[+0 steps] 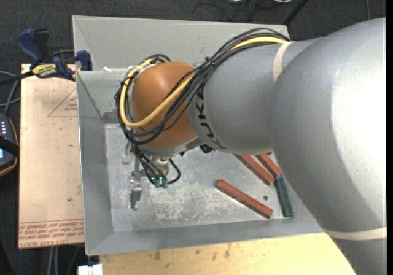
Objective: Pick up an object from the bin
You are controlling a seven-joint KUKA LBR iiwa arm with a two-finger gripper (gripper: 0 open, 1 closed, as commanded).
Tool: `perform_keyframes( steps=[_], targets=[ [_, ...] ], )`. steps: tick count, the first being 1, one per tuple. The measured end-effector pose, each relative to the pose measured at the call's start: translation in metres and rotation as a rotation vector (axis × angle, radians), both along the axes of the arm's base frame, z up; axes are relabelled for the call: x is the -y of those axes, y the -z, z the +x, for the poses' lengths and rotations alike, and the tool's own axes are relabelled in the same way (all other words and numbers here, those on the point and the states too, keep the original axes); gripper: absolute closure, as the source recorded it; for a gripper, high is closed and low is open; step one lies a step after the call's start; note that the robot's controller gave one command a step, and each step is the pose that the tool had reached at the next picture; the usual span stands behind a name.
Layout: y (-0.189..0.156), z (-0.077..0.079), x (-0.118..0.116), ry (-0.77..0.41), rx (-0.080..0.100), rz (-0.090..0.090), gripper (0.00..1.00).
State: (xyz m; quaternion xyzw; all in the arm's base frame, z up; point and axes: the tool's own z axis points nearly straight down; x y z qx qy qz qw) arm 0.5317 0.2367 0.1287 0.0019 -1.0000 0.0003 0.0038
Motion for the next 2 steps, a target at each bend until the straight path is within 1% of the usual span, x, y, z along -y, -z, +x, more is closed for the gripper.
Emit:
perform_keyframes(
  steps=[1, 2],
  targets=[
    [-0.004, 0.002, 0.001, 0.003, 0.007, 0.002, 0.0],
    [0.041, 0.011, 0.011, 0.033, 0.012, 0.004, 0.0]
  ],
)
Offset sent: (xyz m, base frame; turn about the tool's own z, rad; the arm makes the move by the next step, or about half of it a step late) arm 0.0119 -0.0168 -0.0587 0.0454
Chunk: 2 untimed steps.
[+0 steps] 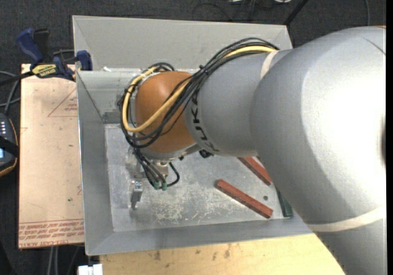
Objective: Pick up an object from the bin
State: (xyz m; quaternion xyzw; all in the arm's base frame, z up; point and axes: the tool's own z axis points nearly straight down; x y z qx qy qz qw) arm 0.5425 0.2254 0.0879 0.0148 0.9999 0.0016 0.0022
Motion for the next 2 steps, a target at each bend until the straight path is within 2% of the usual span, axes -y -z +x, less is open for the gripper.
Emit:
perform_keyframes(
  steps=[1, 2],
  targets=[
    [0.01, 0.006, 0.008, -0.008, -0.003, 0.005, 0.0],
    [-0.046, 0.003, 0.025, -0.039, -0.008, -0.007, 0.0]
  ],
)
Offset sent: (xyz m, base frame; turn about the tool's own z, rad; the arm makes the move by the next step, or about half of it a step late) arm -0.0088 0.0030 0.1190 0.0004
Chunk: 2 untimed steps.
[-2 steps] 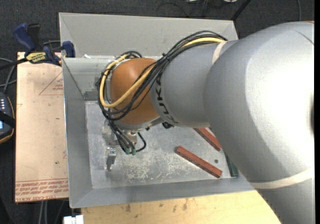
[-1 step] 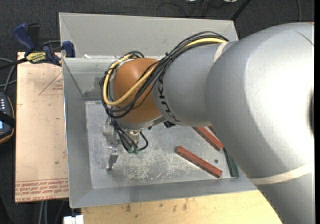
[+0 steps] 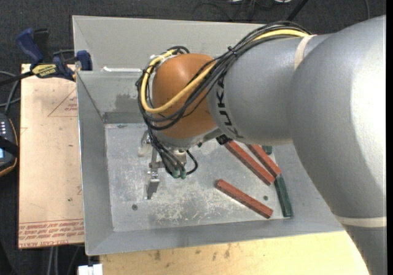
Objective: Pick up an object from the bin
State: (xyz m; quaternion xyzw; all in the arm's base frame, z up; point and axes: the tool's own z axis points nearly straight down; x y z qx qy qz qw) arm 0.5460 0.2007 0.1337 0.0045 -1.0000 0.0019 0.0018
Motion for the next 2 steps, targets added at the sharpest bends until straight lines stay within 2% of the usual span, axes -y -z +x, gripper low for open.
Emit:
perform_keyframes(
  steps=[1, 2],
  targets=[
    [-0.013, -0.017, -0.018, -0.063, 0.019, 0.01, 0.0],
    [0.01, 0.015, -0.017, -0.229, 0.001, 0.006, 0.0]
  ],
)
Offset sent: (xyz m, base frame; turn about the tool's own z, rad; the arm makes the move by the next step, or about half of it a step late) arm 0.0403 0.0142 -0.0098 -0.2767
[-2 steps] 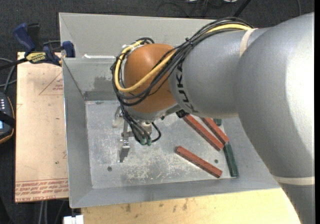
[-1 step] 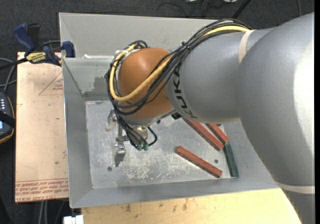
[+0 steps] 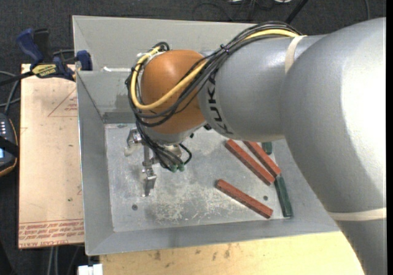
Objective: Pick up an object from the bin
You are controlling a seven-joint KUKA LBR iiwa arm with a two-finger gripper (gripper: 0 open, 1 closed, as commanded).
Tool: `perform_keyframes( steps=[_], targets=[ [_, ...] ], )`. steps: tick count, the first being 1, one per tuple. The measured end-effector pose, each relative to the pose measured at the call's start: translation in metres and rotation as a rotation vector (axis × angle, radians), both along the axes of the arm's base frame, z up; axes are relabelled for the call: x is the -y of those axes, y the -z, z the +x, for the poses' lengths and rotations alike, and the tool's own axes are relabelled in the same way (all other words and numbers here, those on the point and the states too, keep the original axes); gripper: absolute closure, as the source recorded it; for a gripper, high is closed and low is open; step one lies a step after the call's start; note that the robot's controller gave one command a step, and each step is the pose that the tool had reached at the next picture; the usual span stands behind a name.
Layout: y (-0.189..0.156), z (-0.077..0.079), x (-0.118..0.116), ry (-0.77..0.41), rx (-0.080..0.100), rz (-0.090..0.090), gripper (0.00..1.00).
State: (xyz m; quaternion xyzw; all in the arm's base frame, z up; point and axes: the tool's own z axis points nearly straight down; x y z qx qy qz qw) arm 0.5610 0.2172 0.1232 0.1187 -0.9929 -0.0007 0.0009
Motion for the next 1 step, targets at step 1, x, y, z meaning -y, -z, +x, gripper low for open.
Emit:
perform_keyframes(
  steps=[1],
  targets=[
    [0.0423, -0.0059, 0.083, 0.136, 0.023, 0.011, 1.0]
  ],
)
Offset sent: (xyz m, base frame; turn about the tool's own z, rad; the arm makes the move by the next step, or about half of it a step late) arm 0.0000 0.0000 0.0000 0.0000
